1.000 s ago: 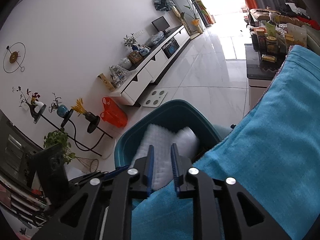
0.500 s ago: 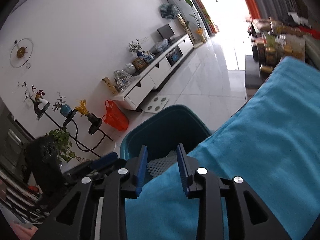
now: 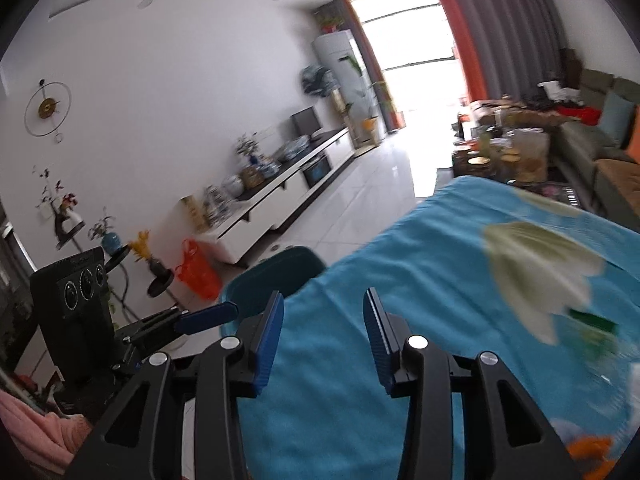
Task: Collect trash
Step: 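Move both grippers back to the orange peels and tissue on the table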
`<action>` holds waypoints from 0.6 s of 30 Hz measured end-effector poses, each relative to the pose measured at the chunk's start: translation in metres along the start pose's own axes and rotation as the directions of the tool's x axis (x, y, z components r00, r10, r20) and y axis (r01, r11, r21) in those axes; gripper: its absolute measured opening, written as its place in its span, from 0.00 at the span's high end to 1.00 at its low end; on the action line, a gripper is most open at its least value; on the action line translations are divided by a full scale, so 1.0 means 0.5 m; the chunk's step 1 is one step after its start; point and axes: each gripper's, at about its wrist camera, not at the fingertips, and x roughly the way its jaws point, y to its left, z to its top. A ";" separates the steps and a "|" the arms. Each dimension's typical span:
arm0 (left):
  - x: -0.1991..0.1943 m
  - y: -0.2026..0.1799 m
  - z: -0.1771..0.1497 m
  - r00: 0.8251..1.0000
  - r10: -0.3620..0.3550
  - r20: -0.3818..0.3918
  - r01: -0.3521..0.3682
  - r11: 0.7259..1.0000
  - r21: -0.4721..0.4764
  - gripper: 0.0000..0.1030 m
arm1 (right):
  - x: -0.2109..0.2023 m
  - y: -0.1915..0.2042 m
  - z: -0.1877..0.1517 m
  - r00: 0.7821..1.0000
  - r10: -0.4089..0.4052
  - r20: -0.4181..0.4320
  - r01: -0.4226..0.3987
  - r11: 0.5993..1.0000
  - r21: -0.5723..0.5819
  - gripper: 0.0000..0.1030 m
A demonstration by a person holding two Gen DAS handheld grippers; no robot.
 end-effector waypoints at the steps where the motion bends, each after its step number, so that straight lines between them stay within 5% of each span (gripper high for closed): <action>1: 0.011 -0.020 -0.001 1.000 -0.017 -0.009 0.017 1.000 0.017 0.33 | -0.019 -0.013 -0.008 1.000 -0.021 0.012 0.021 1.000 0.013 0.62; 18: 0.099 -0.211 -0.038 0.980 -0.147 -0.137 0.170 0.970 0.172 0.33 | -0.213 -0.169 -0.141 0.971 -0.229 0.070 0.209 0.953 0.218 0.62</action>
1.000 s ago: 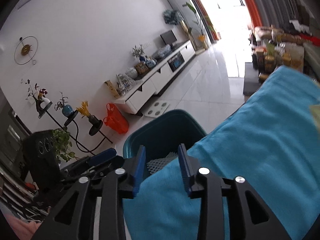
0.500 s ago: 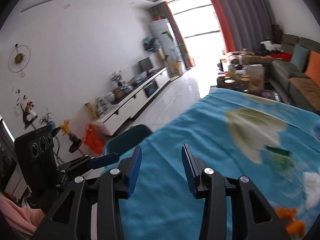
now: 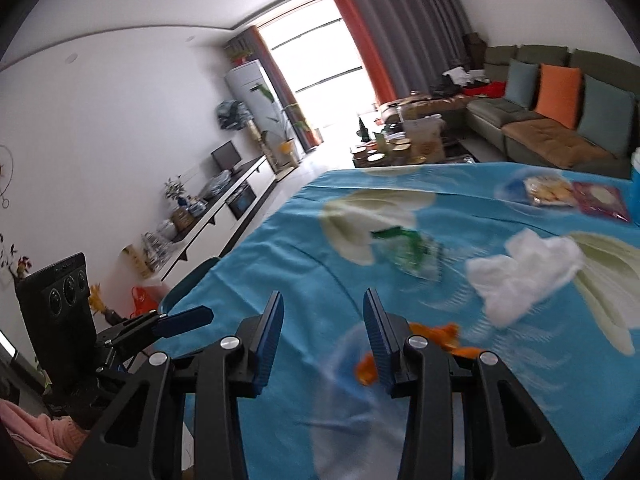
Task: Collect trash
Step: 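Move both grippers back to the orange peels and tissue on the table, then grasp an orange peel with the left gripper while the right grasps the white tissue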
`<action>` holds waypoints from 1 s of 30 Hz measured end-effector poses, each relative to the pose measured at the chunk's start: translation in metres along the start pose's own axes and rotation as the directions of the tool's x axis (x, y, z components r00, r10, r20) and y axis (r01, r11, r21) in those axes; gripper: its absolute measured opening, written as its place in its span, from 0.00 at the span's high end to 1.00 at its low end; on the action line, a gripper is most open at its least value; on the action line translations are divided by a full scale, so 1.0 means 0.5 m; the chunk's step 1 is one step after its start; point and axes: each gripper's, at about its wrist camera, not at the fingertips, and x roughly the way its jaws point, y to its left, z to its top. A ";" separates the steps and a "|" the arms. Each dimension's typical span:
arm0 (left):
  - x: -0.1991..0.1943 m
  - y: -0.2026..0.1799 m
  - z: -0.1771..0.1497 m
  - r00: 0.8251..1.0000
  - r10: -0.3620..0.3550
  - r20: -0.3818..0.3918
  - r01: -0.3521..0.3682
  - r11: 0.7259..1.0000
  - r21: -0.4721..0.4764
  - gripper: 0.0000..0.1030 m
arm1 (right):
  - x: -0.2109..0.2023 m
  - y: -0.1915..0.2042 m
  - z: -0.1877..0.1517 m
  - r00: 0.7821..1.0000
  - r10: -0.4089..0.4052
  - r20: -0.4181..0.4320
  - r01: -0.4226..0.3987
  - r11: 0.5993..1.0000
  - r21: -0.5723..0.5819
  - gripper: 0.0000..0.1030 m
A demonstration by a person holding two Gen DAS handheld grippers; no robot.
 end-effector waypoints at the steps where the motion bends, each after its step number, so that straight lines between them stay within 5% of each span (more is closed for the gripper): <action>1: 0.006 -0.007 0.001 1.000 -0.001 -0.004 0.001 1.000 0.004 0.33 | -0.006 -0.008 -0.003 1.000 -0.007 0.004 0.007 1.000 0.006 0.62; 17: 0.047 -0.055 -0.002 0.997 -0.041 -0.069 0.044 0.998 0.038 0.34 | -0.037 -0.069 -0.013 0.998 -0.047 0.042 0.044 0.997 0.067 0.62; 30: 0.120 -0.083 0.005 0.974 -0.135 -0.179 0.138 0.990 0.006 0.46 | -0.045 -0.150 0.009 0.987 -0.156 0.042 0.150 0.980 0.128 0.62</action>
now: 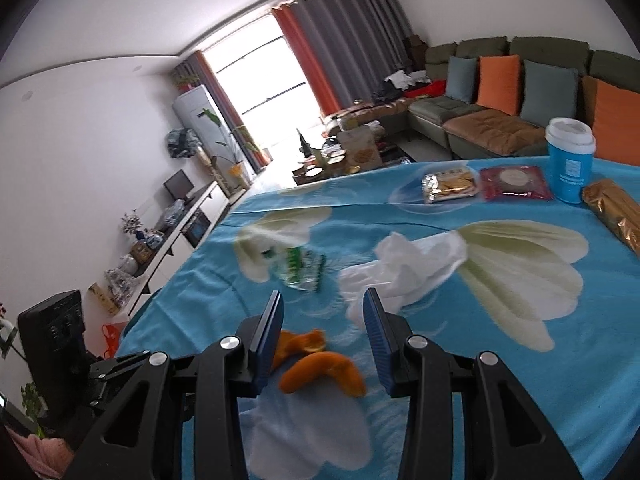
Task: Collect trash
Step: 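Grasp an orange peel with the left gripper while the right grasps the white tissue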
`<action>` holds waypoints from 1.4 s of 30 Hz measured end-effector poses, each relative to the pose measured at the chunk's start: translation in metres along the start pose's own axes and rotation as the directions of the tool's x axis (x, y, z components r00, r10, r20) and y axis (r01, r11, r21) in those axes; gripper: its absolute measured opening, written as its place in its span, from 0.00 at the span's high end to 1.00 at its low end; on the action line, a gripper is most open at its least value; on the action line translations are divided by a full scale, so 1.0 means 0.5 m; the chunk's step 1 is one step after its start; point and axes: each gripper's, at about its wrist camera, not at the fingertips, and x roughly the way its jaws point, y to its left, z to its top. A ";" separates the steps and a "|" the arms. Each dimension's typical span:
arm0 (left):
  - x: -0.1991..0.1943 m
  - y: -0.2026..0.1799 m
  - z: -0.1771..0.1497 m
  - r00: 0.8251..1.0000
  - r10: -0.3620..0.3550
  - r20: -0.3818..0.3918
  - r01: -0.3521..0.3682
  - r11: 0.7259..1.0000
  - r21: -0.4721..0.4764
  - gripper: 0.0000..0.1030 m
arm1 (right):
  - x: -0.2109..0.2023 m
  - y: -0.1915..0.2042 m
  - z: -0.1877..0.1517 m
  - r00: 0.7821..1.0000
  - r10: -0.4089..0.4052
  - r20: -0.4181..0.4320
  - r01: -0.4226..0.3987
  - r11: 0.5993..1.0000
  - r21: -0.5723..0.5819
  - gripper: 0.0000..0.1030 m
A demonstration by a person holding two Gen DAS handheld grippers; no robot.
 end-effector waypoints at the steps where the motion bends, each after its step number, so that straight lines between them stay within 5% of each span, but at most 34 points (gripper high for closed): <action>1: 0.003 -0.003 0.001 1.000 -0.002 -0.004 0.002 1.000 0.003 0.46 | 0.006 -0.008 0.003 1.000 -0.010 -0.008 0.010 1.000 0.006 0.62; 15: 0.067 -0.015 0.030 0.995 -0.034 -0.094 0.033 0.999 -0.011 0.81 | 0.077 -0.064 0.041 0.994 -0.094 -0.064 0.096 0.995 0.036 0.62; 20: 0.069 -0.006 0.031 0.995 -0.046 -0.093 0.043 0.999 -0.032 0.84 | 0.098 -0.072 0.040 0.990 -0.100 -0.095 0.105 0.994 0.044 0.63; 26: 0.068 -0.002 0.029 0.996 -0.041 -0.082 0.038 0.999 -0.034 0.85 | 0.098 -0.085 0.038 0.991 -0.087 -0.100 0.094 0.993 0.070 0.93; 31: 0.055 0.002 0.024 0.997 -0.028 -0.069 0.026 0.999 -0.031 0.85 | 0.084 -0.082 0.034 0.993 -0.078 -0.085 0.084 0.994 0.064 0.97; 36: 0.047 0.006 0.026 0.998 -0.023 -0.057 0.022 0.999 -0.033 0.84 | 0.079 -0.081 0.037 0.993 -0.093 -0.077 0.098 0.993 0.067 0.92; 37: 0.046 0.005 0.026 0.998 -0.019 -0.053 0.017 0.999 -0.029 0.83 | 0.078 -0.081 0.038 0.992 -0.099 -0.073 0.104 0.992 0.068 0.84; 38: 0.046 0.006 0.027 0.998 -0.020 -0.053 0.018 0.999 -0.031 0.80 | 0.077 -0.080 0.039 0.993 -0.094 -0.069 0.099 0.992 0.074 0.66; 42: 0.046 0.005 0.026 0.998 -0.022 -0.051 0.020 0.999 -0.026 0.80 | 0.086 -0.073 0.046 0.991 -0.110 -0.077 0.114 0.992 0.050 0.62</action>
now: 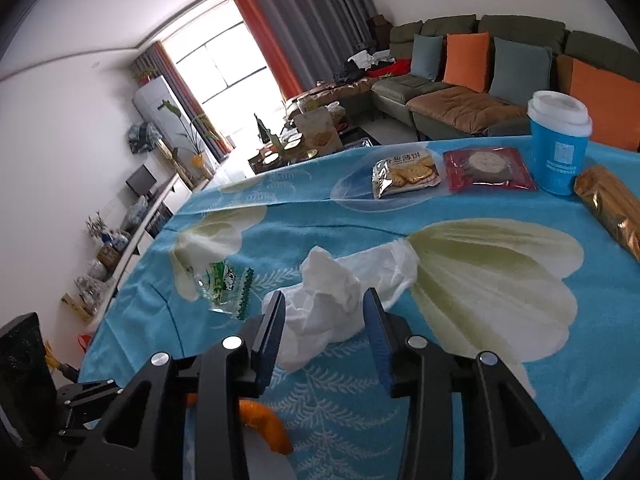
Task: Collect trash
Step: 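Grasp an orange peel with the left gripper while the right grasps the white tissue, then lift the orange peel and tissue and carry them toward the teal bin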
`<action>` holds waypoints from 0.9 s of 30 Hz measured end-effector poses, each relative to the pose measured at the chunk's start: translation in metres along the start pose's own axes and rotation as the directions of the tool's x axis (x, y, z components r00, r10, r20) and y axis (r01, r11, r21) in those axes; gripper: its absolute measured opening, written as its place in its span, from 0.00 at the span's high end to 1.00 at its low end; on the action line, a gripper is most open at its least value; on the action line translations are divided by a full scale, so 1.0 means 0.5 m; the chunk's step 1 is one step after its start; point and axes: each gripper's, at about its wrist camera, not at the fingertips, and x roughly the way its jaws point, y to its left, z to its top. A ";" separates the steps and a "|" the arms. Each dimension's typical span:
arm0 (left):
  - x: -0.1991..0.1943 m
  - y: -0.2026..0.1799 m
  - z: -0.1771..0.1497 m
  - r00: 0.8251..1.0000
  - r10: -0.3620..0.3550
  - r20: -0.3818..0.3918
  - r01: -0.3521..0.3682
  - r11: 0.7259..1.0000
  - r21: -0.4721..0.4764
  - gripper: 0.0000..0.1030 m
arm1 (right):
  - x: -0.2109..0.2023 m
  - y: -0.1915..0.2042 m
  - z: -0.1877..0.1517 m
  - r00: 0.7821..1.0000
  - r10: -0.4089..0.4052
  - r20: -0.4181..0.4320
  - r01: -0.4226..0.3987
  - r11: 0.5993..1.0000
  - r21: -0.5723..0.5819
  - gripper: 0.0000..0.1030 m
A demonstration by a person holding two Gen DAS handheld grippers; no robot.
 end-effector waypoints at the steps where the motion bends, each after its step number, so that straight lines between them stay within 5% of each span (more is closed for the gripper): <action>1: 0.003 -0.001 0.001 1.000 -0.004 -0.006 0.004 1.000 0.000 0.80 | 0.006 0.002 0.002 1.000 -0.001 -0.008 0.001 1.000 -0.003 0.62; 4: 0.008 -0.002 0.002 1.000 0.000 -0.013 0.000 1.000 0.003 0.84 | 0.022 0.002 0.003 0.999 -0.022 -0.029 0.022 1.000 -0.010 0.63; 8: 0.006 0.001 0.003 1.000 -0.004 -0.010 0.004 1.000 -0.004 0.85 | 0.031 -0.006 0.004 0.999 -0.015 -0.049 0.016 1.000 0.010 0.88; 10: 0.004 0.003 0.003 1.000 -0.006 -0.005 0.006 1.000 -0.007 0.86 | 0.027 -0.008 0.003 0.999 -0.017 -0.044 0.018 1.000 0.008 0.93; 27: -0.081 0.055 -0.020 0.997 0.008 0.077 -0.006 1.000 -0.027 0.89 | -0.063 0.052 -0.006 0.991 0.123 0.048 -0.121 0.992 -0.043 0.95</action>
